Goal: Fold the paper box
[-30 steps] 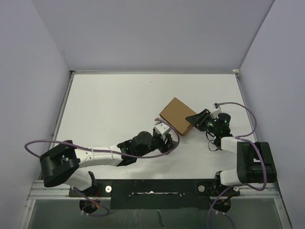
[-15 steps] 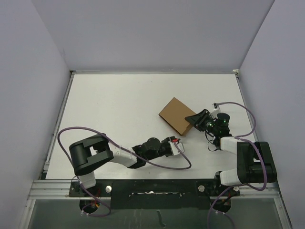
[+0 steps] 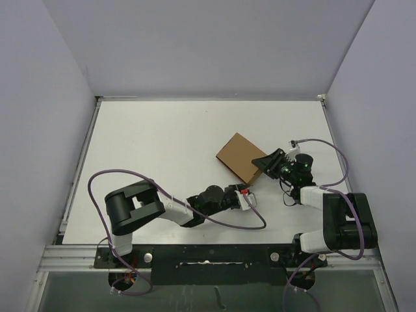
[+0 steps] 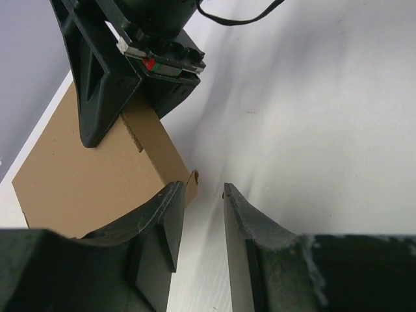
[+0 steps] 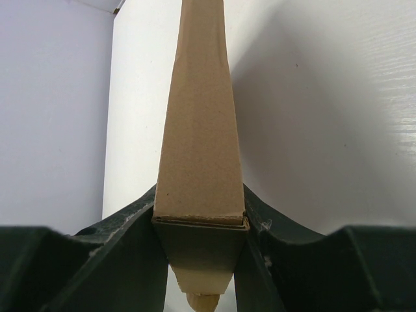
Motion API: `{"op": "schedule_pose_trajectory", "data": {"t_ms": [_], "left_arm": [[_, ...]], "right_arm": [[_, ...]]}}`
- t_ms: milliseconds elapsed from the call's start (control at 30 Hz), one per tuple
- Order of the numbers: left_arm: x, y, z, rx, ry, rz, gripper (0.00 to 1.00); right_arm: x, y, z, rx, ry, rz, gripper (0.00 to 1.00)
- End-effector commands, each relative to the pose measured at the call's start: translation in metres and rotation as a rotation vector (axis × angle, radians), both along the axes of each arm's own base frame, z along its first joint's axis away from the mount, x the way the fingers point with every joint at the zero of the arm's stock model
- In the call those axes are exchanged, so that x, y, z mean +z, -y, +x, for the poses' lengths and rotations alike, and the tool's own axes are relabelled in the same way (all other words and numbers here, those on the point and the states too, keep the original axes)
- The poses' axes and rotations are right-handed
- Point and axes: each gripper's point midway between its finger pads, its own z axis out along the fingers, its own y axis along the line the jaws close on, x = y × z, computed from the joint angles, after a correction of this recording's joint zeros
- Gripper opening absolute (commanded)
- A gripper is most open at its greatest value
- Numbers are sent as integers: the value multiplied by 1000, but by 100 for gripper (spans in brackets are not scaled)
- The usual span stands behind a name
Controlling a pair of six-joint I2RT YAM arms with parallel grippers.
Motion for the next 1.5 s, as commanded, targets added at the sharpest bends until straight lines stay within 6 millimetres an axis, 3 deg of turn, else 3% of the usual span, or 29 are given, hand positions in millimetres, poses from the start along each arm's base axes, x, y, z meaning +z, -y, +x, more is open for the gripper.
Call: {"op": "schedule_pose_trajectory", "data": {"t_ms": [0,200,267,600,1467], "left_arm": [[15,7,13,14,33,-57,29],[4,5,17,0,-2,-40,25],[9,10,20,1,-1,-55,24],[1,13,20,-10,-26,-52,18],[-15,1,20,-4,-10,62,10]], "right_arm": [[6,-2,7,9,38,-23,22],[6,-2,7,12,37,-20,22],[6,-2,7,12,35,-19,22],[6,-2,7,15,36,-18,22],[4,-3,7,18,22,-13,22]]}}
